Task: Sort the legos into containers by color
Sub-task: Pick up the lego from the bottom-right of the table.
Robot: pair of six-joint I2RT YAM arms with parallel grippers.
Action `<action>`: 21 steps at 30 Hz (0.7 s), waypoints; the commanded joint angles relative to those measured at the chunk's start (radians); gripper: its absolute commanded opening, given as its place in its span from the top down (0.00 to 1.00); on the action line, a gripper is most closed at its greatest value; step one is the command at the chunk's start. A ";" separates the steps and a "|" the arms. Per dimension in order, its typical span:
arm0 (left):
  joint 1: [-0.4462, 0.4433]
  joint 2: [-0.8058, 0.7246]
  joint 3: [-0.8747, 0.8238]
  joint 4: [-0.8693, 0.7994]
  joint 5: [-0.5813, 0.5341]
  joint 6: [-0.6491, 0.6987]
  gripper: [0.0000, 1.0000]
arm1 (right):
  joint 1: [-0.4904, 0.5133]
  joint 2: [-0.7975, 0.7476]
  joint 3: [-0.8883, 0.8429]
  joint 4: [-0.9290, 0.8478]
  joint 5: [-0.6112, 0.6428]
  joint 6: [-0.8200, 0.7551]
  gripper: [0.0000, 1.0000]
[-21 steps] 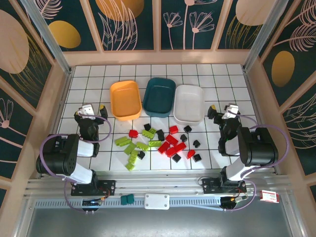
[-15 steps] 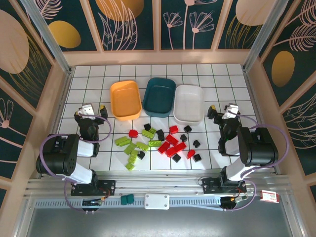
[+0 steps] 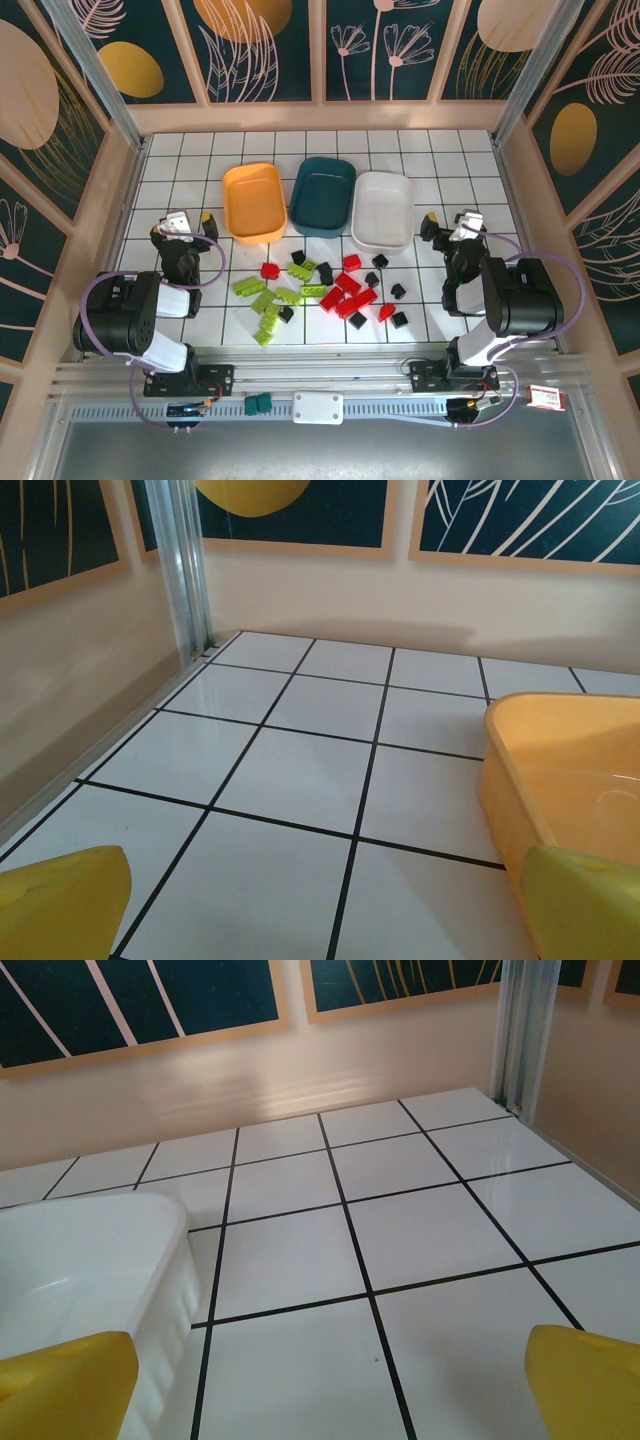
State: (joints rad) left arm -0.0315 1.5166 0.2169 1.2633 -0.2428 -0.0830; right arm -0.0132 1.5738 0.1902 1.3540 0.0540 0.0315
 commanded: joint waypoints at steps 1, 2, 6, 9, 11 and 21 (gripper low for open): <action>0.005 0.002 0.012 0.019 0.014 -0.006 0.01 | -0.001 -0.003 0.013 0.015 -0.006 -0.016 0.01; 0.005 0.002 0.013 0.019 0.013 -0.007 0.01 | -0.002 -0.003 0.014 0.015 -0.006 -0.015 0.01; 0.005 0.002 0.013 0.019 0.014 -0.006 0.01 | -0.001 -0.002 0.014 0.014 -0.005 -0.016 0.01; 0.005 0.002 0.013 0.019 0.013 -0.006 0.01 | -0.002 -0.002 0.013 0.015 -0.005 -0.016 0.01; 0.005 0.002 0.013 0.018 0.013 -0.007 0.01 | -0.001 -0.003 0.014 0.014 -0.006 -0.016 0.01; 0.005 -0.009 0.013 0.016 0.008 -0.006 0.01 | -0.021 -0.031 0.007 0.006 0.032 0.025 0.01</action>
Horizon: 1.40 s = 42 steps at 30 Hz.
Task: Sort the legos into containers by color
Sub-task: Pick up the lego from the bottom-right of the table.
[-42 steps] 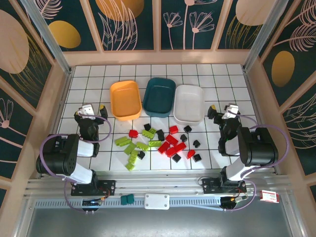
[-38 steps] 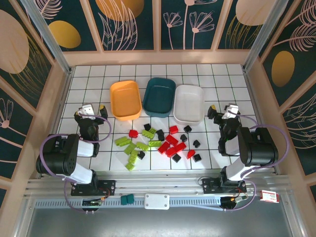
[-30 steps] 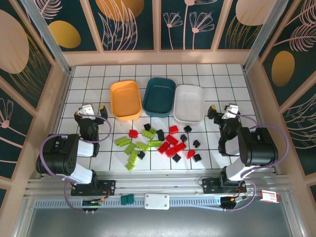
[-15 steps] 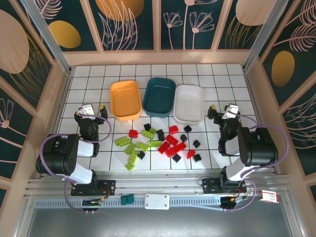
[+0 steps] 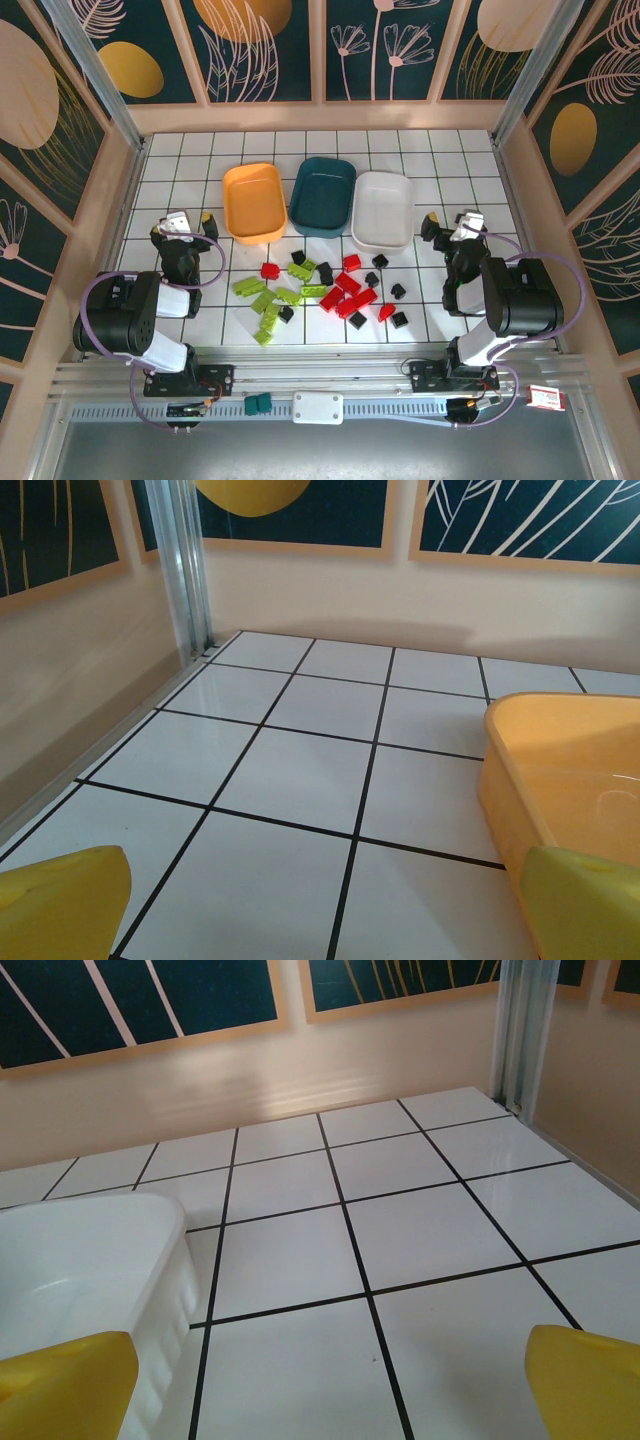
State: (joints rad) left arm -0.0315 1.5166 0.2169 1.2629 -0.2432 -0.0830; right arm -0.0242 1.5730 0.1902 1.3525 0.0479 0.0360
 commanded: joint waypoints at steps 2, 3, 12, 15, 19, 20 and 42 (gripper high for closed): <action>0.004 -0.066 0.042 -0.089 0.009 -0.006 0.01 | -0.011 -0.076 0.001 -0.020 0.059 0.029 0.01; 0.004 -0.105 0.072 -0.185 -0.004 -0.016 0.01 | -0.011 -0.103 0.004 -0.054 0.063 0.029 0.01; 0.004 -0.410 0.075 -0.316 -0.103 -0.240 0.01 | 0.032 -0.302 0.205 -0.648 0.390 0.229 0.01; 0.005 -0.492 0.109 -0.397 -0.228 -0.473 0.01 | 0.068 -0.297 0.309 -0.859 0.538 0.394 0.01; 0.004 -0.608 0.151 -0.622 -0.284 -0.797 0.01 | 0.012 -0.308 0.374 -1.135 0.350 0.783 0.01; 0.005 -0.641 0.172 -0.777 -0.331 -0.945 0.01 | -0.023 -0.309 0.348 -1.043 0.149 0.687 0.01; -0.033 -0.628 0.226 -1.032 0.461 -0.830 0.12 | 0.427 -0.504 0.212 -1.407 -0.006 0.634 0.24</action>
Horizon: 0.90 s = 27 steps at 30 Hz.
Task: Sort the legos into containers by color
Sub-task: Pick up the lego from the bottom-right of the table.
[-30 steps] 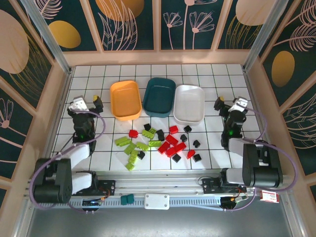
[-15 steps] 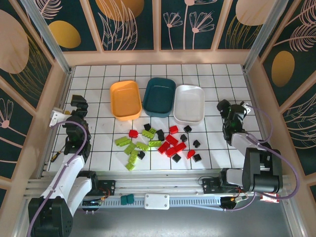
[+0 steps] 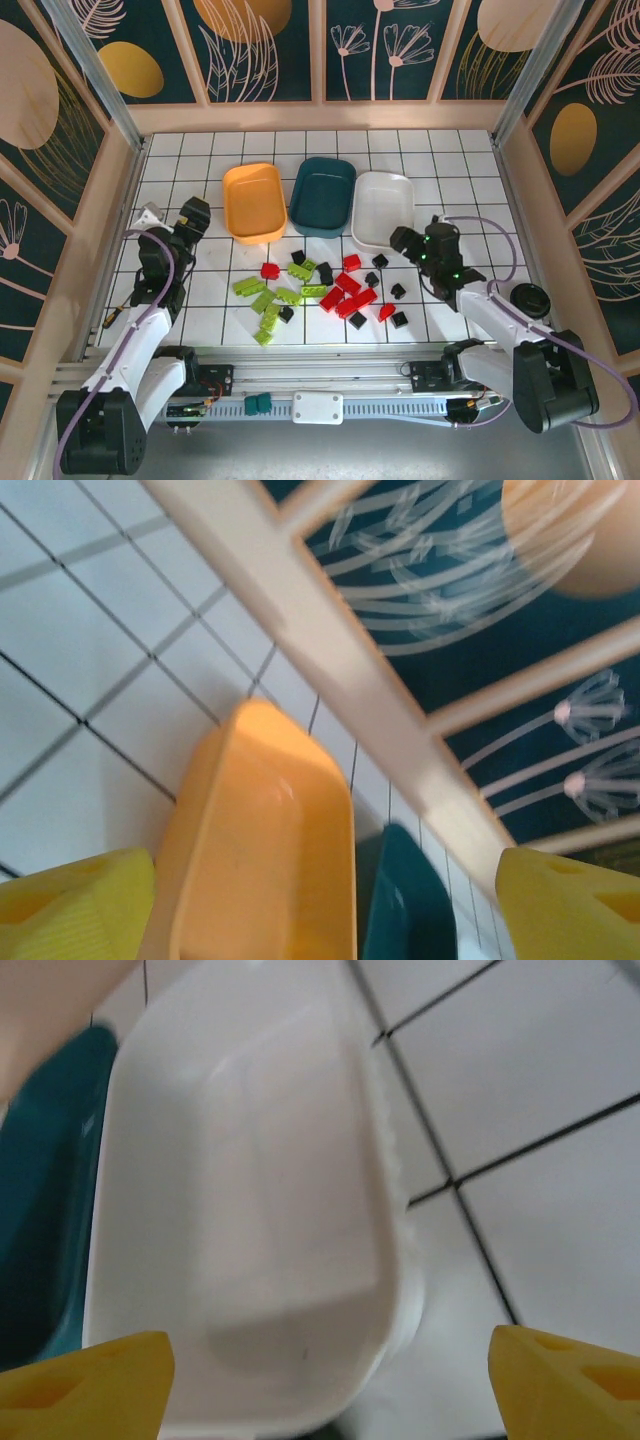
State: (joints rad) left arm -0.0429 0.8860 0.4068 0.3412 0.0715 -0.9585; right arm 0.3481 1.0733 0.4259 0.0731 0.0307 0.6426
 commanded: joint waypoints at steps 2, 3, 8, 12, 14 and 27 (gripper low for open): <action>-0.036 -0.002 0.039 -0.158 0.149 0.070 0.12 | 0.097 -0.005 -0.024 -0.177 0.059 0.043 0.27; -0.038 -0.008 0.033 -0.171 0.155 0.075 0.12 | 0.120 -0.008 -0.022 -0.202 0.089 0.049 0.28; -0.038 -0.037 -0.014 -0.191 0.169 0.084 0.02 | 0.182 -0.017 -0.017 -0.304 0.187 0.072 0.35; -0.039 -0.030 -0.032 -0.191 0.187 0.090 0.01 | 0.228 -0.008 -0.034 -0.331 0.188 0.088 0.38; -0.039 -0.020 -0.030 -0.197 0.185 0.093 0.01 | 0.243 -0.001 -0.042 -0.341 0.177 0.097 0.39; -0.042 0.051 -0.013 -0.171 0.226 0.096 0.04 | 0.285 0.034 -0.082 -0.310 0.144 0.099 0.56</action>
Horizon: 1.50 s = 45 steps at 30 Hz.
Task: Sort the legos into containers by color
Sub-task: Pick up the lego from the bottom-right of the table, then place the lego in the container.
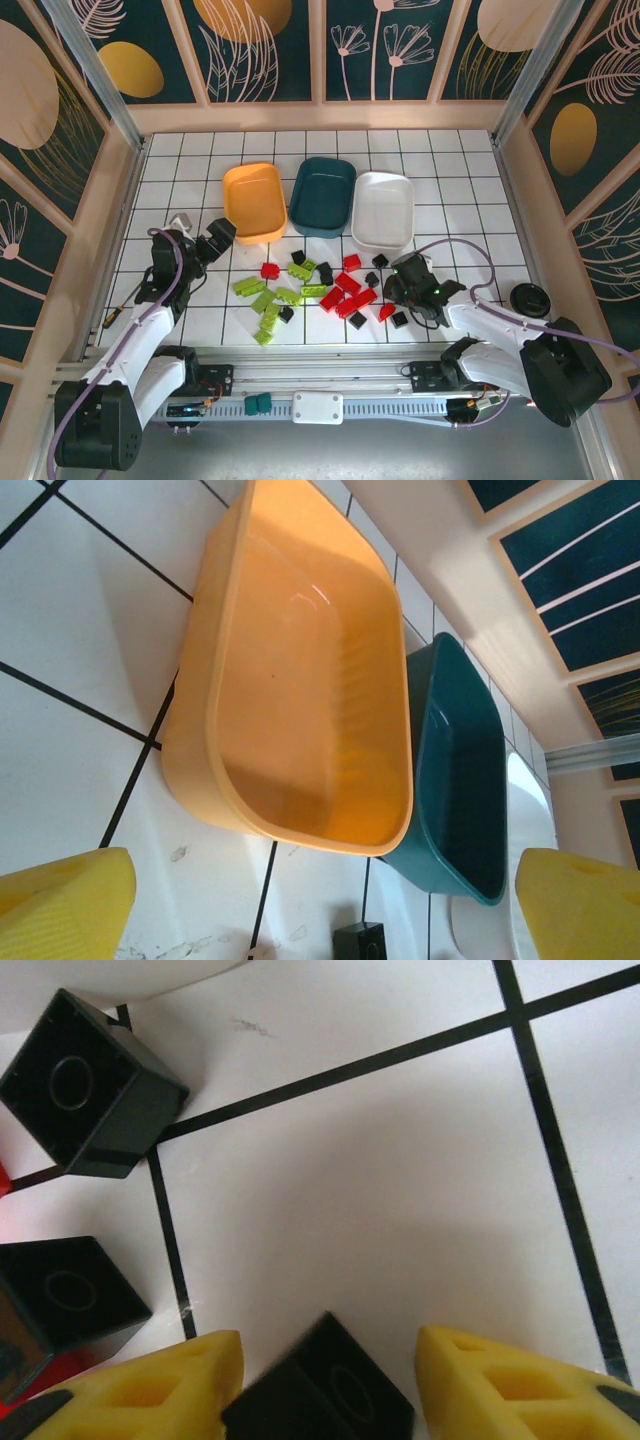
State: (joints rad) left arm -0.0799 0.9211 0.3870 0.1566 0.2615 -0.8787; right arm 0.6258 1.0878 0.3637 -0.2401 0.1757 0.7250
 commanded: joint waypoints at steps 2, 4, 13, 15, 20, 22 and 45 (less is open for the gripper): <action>-0.007 0.029 0.014 0.014 0.045 0.017 0.04 | 0.008 0.020 -0.019 0.012 0.003 0.010 0.64; -0.013 0.034 0.022 0.010 0.048 0.023 0.02 | 0.008 0.020 -0.014 0.017 0.001 0.002 0.73; -0.040 0.040 0.047 -0.021 0.025 0.050 0.02 | 0.008 -0.064 0.081 -0.019 -0.001 -0.081 0.99; -0.054 0.042 0.057 -0.042 0.005 0.070 0.01 | 0.004 -0.077 0.135 -0.008 -0.011 -0.125 1.00; -0.085 0.046 0.062 -0.094 -0.035 0.074 0.01 | -0.056 0.046 0.302 0.063 -0.033 -0.225 1.00; -0.091 0.039 0.058 -0.102 -0.038 0.067 0.01 | -0.087 0.124 0.357 0.123 -0.052 -0.242 1.00; -0.272 0.130 0.029 -0.225 -0.302 0.093 0.31 | -0.218 0.541 0.598 0.285 -0.126 -0.250 0.46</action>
State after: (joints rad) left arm -0.3115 1.0248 0.4171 -0.0330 0.0483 -0.7834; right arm 0.4038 1.6981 0.9958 0.0147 0.0551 0.4549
